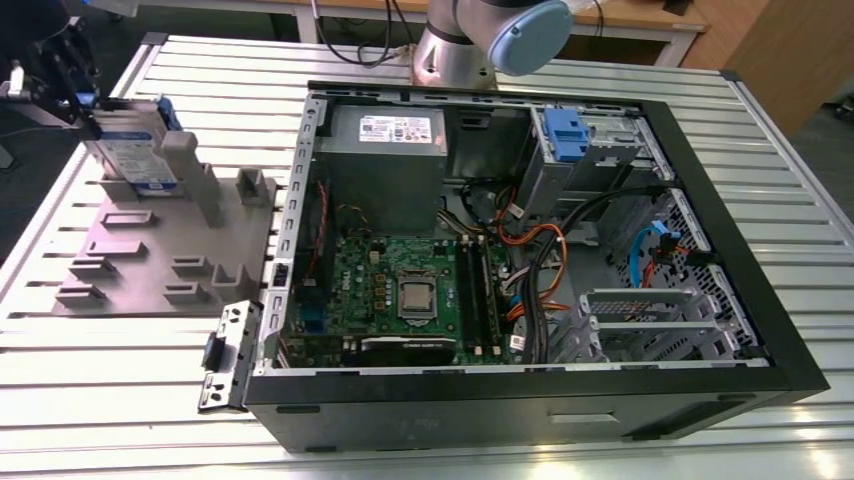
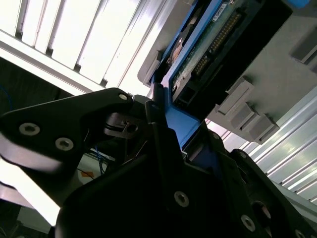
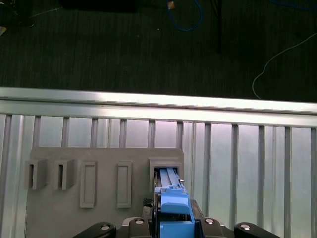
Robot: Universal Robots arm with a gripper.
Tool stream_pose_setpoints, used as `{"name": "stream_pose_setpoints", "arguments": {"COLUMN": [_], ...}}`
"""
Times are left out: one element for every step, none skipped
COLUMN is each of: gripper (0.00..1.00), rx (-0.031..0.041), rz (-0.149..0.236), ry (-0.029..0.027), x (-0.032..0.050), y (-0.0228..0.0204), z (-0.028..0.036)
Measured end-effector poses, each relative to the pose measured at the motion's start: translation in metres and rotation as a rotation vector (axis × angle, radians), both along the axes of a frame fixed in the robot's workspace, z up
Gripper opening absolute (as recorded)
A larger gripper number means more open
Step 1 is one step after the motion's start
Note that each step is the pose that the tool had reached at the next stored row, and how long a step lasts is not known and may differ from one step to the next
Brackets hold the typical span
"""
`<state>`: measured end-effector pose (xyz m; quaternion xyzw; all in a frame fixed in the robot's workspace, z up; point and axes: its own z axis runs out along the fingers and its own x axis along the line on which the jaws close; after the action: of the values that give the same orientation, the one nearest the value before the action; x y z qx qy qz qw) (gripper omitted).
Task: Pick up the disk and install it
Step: 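Pick up the disk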
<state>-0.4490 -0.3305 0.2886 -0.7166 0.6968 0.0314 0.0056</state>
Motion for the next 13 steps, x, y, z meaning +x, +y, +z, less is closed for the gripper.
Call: {"name": "stream_pose_setpoints", "arguments": {"gripper": [0.37,0.37,0.37,0.37,0.37,0.37,0.37,0.37,0.37,0.37,0.37,0.37,0.37], "rx": [-0.0001,0.0000,-0.0001,-0.0001,-0.0002,-0.0001,0.0000,0.0000,-0.0001,-0.0002,-0.0001,-0.0001,-0.0002], "rz": [0.000,0.000,0.000,0.000,0.000,0.000,0.000,0.000,0.000,0.000,0.000,0.000,0.000], "ry": [0.0002,0.0000,0.0001,0.0002,0.0002,0.0002,-0.0001,-0.0001,0.0002,0.0002,0.0001,0.0002,0.0003], "x": [0.0000,0.0000,0.0000,0.0000,0.0000,0.0000,0.0000,0.0000,0.0000,0.0000,0.0000,0.0000,0.0000], "y": [0.0000,0.0000,0.0000,0.0000,0.0000,0.0000,0.0000,0.0000,0.0000,0.0000,0.0000,0.0000,0.0000], "z": [0.0008,0.0015,0.0023,0.0030,0.0037,0.0043,0.0043,0.0043,0.0045,0.0045,0.0045,0.0045,0.0048]}}
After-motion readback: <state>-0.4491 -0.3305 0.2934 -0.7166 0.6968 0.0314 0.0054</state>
